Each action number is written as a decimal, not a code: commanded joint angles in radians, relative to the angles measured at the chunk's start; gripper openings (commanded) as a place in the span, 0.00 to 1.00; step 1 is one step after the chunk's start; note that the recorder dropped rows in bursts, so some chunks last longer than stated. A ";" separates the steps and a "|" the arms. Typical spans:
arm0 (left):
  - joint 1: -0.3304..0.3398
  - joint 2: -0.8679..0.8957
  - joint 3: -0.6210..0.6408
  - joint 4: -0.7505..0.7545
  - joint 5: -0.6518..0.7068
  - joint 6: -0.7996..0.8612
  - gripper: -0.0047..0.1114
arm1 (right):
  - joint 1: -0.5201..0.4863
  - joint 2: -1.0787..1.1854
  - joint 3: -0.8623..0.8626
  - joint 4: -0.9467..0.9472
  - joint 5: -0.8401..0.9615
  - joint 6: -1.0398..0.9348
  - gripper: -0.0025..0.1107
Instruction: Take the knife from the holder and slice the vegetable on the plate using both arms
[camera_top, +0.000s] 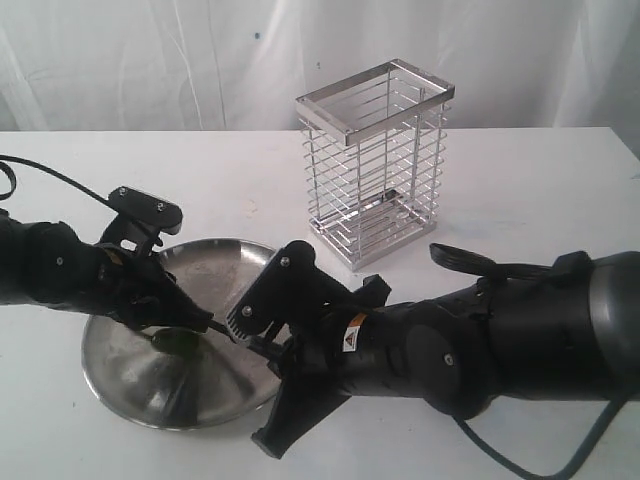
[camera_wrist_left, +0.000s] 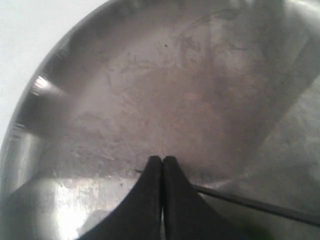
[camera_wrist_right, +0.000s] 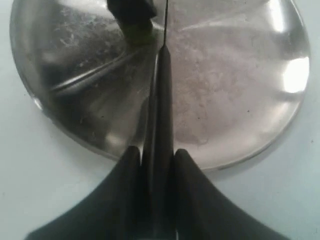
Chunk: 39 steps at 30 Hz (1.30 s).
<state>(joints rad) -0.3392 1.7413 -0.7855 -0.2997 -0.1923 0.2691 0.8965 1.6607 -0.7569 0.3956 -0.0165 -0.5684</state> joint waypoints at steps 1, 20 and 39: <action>-0.010 0.032 0.005 -0.008 0.026 -0.008 0.04 | -0.001 0.011 0.001 -0.011 0.003 -0.013 0.02; 0.048 -0.205 0.005 0.026 0.364 0.432 0.36 | -0.001 -0.002 0.001 0.071 -0.134 -0.005 0.02; 0.048 -0.217 0.007 0.061 0.546 1.007 0.54 | -0.001 -0.114 0.001 0.199 -0.126 -0.005 0.02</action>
<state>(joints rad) -0.2928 1.5428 -0.7870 -0.2351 0.3226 1.2357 0.8955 1.5572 -0.7550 0.5918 -0.1321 -0.5686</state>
